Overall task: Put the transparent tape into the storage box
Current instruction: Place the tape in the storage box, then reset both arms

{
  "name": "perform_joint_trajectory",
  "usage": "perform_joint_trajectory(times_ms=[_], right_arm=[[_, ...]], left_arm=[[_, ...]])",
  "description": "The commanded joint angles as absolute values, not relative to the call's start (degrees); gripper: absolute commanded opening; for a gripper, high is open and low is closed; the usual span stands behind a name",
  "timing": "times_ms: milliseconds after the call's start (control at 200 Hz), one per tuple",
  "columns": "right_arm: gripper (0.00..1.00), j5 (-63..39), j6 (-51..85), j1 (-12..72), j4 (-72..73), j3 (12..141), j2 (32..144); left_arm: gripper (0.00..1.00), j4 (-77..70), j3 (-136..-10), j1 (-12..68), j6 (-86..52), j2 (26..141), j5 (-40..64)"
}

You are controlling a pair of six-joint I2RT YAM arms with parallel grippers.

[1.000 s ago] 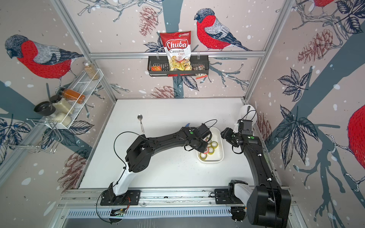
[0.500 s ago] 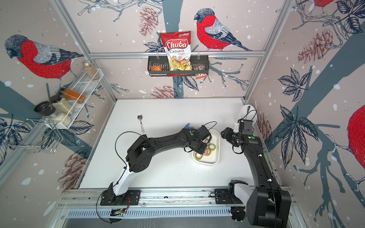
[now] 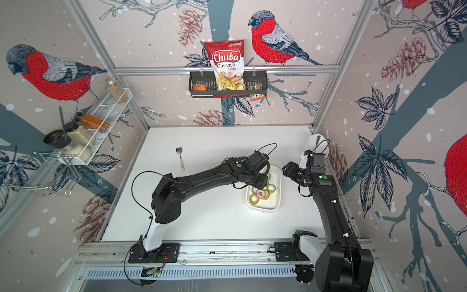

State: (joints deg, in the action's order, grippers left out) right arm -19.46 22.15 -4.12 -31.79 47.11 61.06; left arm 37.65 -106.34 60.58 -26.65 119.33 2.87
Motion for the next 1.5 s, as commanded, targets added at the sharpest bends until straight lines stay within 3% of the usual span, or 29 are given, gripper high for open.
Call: perform_joint_trajectory(times_ms=[0, 45, 140, 280, 320, 375, 390, 415, 720, 996, 1126, 1236, 1496], right_arm=[[0.74, -18.0, 19.7, -3.7, -29.2, 46.9, 60.5], [0.77, -16.7, 20.0, -3.6, -27.9, 46.7, 59.7], [0.79, -15.6, 20.3, -3.5, -24.5, 45.4, 58.5], [0.80, -15.3, 20.7, -3.3, -21.3, 44.7, 58.2], [0.81, -15.3, 20.9, -3.2, -20.3, 44.3, 58.2], [0.85, -15.3, 21.1, -3.0, -19.1, 43.9, 58.4], [0.97, -15.4, 21.2, -2.9, -18.7, 43.8, 58.5], [1.00, -15.3, 21.3, -2.8, -18.3, 43.7, 58.7], [1.00, -11.6, 18.4, -2.2, -10.4, 42.2, 61.6], [1.00, -7.3, 11.7, -2.0, 4.6, 36.3, 65.7], [1.00, -4.5, 9.6, -2.3, 11.3, 33.6, 68.3], [1.00, -3.4, 8.3, -2.3, 20.1, 29.2, 69.4], [1.00, -1.3, 4.7, -3.6, 35.0, 24.9, 75.4]], left_arm=[[0.51, 36.5, -106.7, 60.7, -25.3, 117.2, 3.1], [0.54, 36.4, -106.6, 60.6, -24.7, 116.4, 3.3], [0.83, 36.6, -105.8, 59.9, -23.7, 114.7, 3.4], [0.86, 34.5, -100.9, 58.0, -23.2, 110.6, 3.4], [0.96, 33.1, -98.7, 57.2, -23.4, 109.0, 3.8], [0.96, 31.4, -95.6, 55.6, -23.6, 106.7, 4.4], [0.97, 30.8, -94.8, 55.2, -23.6, 106.0, 4.6], [0.97, 30.1, -93.3, 54.5, -23.6, 105.0, 4.9], [0.96, 23.7, -76.6, 43.1, -19.0, 90.7, -0.9], [0.96, 9.7, -57.7, 23.8, -14.9, 77.2, -9.5], [0.96, 1.6, -49.7, 12.9, -15.2, 74.7, -6.5], [0.96, -4.9, -43.8, 9.1, -12.4, 74.1, -12.4], [0.96, -22.7, -32.7, 0.9, -12.3, 76.2, -12.9]])
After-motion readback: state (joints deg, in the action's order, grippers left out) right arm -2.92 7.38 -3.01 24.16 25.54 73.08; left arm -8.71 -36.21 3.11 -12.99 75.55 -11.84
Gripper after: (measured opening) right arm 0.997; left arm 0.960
